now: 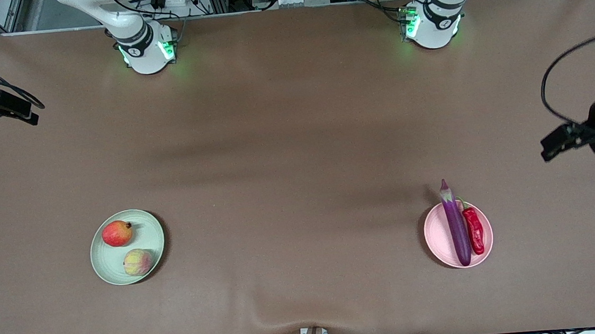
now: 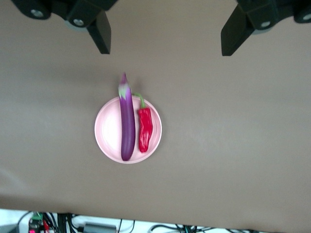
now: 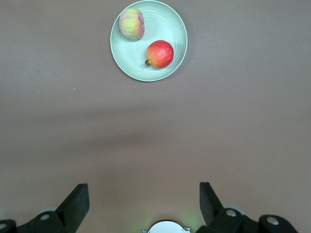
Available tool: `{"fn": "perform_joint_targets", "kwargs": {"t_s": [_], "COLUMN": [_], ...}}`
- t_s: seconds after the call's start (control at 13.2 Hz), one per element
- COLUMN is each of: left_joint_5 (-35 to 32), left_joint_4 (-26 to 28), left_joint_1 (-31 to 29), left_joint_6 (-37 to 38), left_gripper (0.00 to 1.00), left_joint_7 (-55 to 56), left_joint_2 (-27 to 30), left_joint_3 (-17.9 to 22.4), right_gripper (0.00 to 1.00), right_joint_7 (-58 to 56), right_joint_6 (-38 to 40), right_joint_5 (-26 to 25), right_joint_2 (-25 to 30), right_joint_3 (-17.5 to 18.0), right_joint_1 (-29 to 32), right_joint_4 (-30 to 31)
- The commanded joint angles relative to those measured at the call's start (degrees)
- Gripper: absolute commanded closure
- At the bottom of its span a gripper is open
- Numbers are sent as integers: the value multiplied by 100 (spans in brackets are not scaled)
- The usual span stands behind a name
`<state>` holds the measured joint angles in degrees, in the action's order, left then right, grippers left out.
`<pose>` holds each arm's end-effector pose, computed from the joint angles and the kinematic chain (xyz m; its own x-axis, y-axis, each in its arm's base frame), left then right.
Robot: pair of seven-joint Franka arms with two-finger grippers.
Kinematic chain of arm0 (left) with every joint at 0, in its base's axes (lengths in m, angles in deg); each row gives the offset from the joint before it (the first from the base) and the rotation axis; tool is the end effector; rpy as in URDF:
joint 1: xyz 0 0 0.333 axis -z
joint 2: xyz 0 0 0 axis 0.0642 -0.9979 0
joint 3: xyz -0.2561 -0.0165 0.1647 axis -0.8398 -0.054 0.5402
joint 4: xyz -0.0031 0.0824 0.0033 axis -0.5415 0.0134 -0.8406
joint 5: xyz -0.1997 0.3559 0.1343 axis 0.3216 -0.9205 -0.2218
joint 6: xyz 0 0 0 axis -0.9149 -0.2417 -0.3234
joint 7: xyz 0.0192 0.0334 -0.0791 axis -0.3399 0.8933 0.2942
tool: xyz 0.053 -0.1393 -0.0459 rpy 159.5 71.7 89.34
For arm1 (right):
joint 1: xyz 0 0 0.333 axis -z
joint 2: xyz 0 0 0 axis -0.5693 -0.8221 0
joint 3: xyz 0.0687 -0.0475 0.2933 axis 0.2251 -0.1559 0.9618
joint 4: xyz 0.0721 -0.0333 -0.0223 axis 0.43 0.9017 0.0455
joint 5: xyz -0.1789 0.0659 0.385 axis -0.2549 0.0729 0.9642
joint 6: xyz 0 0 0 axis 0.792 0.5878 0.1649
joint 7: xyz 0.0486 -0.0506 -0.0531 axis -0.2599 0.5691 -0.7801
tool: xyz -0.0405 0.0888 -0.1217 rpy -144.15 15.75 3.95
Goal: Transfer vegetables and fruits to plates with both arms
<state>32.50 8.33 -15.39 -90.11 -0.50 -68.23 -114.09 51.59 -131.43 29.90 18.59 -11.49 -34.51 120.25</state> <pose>0.6566 -0.0443 0.5688 0.9885 0.0920 0.1199 0.0954 -0.9952 -0.0224 0.5577 -0.0171 0.5847 0.9928 -0.0784 -0.0908 -0.0805 -0.9965 -0.0204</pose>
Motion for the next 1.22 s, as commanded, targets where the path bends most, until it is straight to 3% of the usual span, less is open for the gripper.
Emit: {"fn": "perform_joint_targets", "kwargs": {"t_s": [0.0, 0.08, 0.3, 0.46, 1.14], "left_joint_5": [214, 214, 460, 460, 688], "left_joint_4": [259, 468, 1040, 1103, 910], "left_joint_1": [42, 357, 1780, 2301, 2065], "left_joint_6": [272, 273, 282, 535, 835], "left_gripper": [0, 0, 0, 0, 0], "left_joint_7": [-125, -125, -134, -134, -160], "left_joint_2": [545, 678, 1153, 1233, 1418], "left_joint_3": [108, 353, 1968, 2533, 2491], "right_gripper": [0, 0, 0, 0, 0], "right_joint_7": [-451, -505, -506, -488, -436], "right_joint_6": [61, 61, 44, 17, -26], "right_joint_5": [36, 36, 27, 27, 36], "right_joint_2": [47, 38, 38, 29, 3], "right_joint_3": [-1, -1, -10, -10, -10], "right_joint_1": [25, 34, 34, 34, 34], "right_joint_4": [-99, -108, -117, -117, -91]}}
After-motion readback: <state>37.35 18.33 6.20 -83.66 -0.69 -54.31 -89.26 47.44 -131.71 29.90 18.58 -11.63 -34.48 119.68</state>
